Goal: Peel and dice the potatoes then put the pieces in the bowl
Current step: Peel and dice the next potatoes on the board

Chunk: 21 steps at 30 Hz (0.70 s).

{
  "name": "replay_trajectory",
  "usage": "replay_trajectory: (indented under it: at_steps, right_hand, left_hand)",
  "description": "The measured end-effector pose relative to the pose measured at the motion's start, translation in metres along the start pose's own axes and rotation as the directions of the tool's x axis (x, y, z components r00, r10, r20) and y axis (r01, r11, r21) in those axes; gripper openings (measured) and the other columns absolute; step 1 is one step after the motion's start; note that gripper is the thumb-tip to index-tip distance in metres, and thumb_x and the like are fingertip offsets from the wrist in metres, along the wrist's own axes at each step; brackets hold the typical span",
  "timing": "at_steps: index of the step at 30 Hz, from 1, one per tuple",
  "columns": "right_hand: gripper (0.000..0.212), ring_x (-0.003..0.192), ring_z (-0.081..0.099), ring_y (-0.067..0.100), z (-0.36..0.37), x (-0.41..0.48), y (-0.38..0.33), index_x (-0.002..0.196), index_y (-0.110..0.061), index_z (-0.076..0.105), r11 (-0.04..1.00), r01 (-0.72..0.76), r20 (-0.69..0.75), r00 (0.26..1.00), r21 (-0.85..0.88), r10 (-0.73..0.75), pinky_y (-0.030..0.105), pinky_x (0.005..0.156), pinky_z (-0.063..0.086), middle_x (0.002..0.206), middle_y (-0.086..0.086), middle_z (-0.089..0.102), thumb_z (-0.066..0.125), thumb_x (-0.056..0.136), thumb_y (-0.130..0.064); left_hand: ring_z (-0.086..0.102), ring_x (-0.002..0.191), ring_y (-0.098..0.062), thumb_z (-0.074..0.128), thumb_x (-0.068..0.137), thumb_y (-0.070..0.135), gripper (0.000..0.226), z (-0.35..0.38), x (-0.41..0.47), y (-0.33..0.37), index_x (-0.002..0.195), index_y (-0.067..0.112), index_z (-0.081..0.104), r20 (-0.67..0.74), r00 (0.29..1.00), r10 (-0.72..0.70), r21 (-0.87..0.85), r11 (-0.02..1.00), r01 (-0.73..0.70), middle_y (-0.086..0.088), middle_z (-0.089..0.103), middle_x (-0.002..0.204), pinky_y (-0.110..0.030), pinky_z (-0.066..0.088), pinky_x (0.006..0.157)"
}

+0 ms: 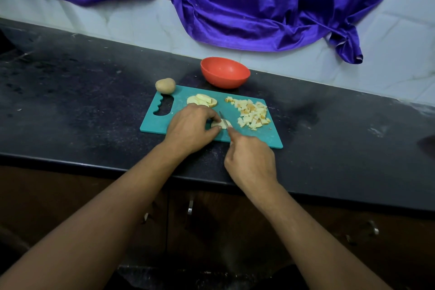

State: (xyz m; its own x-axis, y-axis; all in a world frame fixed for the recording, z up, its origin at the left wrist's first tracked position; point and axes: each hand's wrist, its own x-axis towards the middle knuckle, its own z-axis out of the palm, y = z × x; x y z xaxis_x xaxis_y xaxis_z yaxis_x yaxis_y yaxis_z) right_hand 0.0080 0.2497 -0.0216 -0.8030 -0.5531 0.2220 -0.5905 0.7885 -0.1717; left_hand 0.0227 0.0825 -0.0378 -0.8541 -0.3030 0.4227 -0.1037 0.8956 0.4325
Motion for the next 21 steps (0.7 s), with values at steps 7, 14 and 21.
replay_trajectory:
  at_steps: [7,14,21]
  right_hand:
    - [0.051,0.085,0.061,0.015,-0.001,-0.005,0.009,0.157,-0.032,0.040,0.998,0.056,-0.025,0.998,0.031,-0.056,0.035,0.069,0.054,0.100,-0.002,0.066,0.044,0.106,-0.031]
    - [0.054,0.088,0.063,0.021,0.005,0.004,0.004,0.158,-0.030,0.037,1.000,0.007,-0.029,1.000,0.009,-0.007,0.040,0.073,0.056,0.098,0.002,0.066,0.045,0.105,-0.027]
    - [0.047,0.066,0.057,0.009,0.006,0.003,0.013,0.150,-0.039,0.049,0.977,-0.002,-0.093,0.995,0.212,0.022,0.031,0.060,0.052,0.083,-0.008,0.064,0.049,0.105,-0.028]
  left_hand:
    - [0.056,0.103,-0.013,0.073,0.088,0.039,0.010,-0.002,-0.001,-0.002,0.096,0.034,0.073,0.009,1.000,-0.027,-0.029,0.999,0.027,0.014,0.069,0.098,-0.036,0.050,0.083]
    - [0.055,0.097,-0.010,0.075,0.085,0.036,0.006,-0.002,-0.002,-0.002,0.086,0.031,0.073,0.014,1.000,-0.027,-0.061,0.998,0.028,0.017,0.065,0.088,-0.033,0.048,0.079]
    - [0.062,0.100,-0.010,0.079,0.082,0.034,0.010,-0.005,-0.001,-0.014,0.091,0.031,0.078,0.065,0.997,-0.032,-0.171,0.984,0.042,0.018,0.072,0.094,-0.040,0.053,0.091]
